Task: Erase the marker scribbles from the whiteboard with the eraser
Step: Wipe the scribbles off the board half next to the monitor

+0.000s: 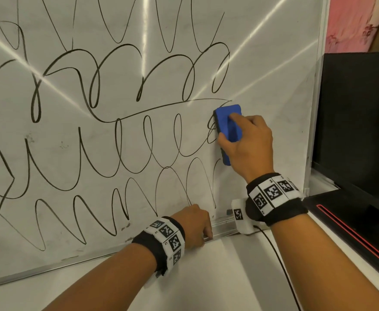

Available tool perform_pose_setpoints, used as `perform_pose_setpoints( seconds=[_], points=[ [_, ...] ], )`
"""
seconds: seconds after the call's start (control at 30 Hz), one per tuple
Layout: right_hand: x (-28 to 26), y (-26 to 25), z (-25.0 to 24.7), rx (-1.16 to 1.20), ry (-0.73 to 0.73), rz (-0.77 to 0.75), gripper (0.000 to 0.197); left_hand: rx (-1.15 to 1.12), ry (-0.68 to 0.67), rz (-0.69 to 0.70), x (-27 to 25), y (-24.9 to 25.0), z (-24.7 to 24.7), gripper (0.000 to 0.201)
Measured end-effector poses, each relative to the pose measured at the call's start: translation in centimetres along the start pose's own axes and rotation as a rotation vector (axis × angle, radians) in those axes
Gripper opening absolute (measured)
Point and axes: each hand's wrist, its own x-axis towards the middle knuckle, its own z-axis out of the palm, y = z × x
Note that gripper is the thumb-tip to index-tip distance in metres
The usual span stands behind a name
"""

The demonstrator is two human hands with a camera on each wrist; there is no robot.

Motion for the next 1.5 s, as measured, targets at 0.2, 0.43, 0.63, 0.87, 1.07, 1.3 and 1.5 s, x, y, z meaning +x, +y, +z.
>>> perform_pose_setpoints(
  seconds=[0.2, 0.43, 0.63, 0.87, 1.07, 1.3, 1.5],
  points=[
    [-5.7, 2.2, 0.1, -0.011, -0.102, 0.083, 0.052, 0.075, 0.024, 0.040, -0.7, -0.1, 0.5, 0.037],
    [-2.3, 0.8, -0.6, -0.009, -0.071, 0.070, 0.050, 0.098, 0.001, 0.021, -0.9, -0.1, 1.3, 0.039],
    [3.5, -1.9, -1.6, -0.038, -0.040, 0.047, 0.046, 0.098, -0.040, -0.006, -0.5, 0.4, 0.1, 0.028],
    [-0.4, 0.3, -0.7, -0.007, -0.076, 0.071, 0.054, 0.044, 0.157, 0.125, -1.0, 1.0, -6.6, 0.034],
    [2.5, -0.7, -1.2, -0.036, -0.039, 0.032, 0.053, 0.050, 0.513, 0.161, -2.5, 1.7, -15.6, 0.027],
    [5.3, -2.3, -1.8, -0.012, -0.021, 0.031, 0.050, 0.322, 0.947, 0.062, -3.9, 0.4, -22.8, 0.031],
    [3.5, -1.5, -1.5, 0.030, -0.029, 0.023, 0.049, 0.473, 1.167, -0.026, -5.3, -1.8, -29.1, 0.039]
  ],
)
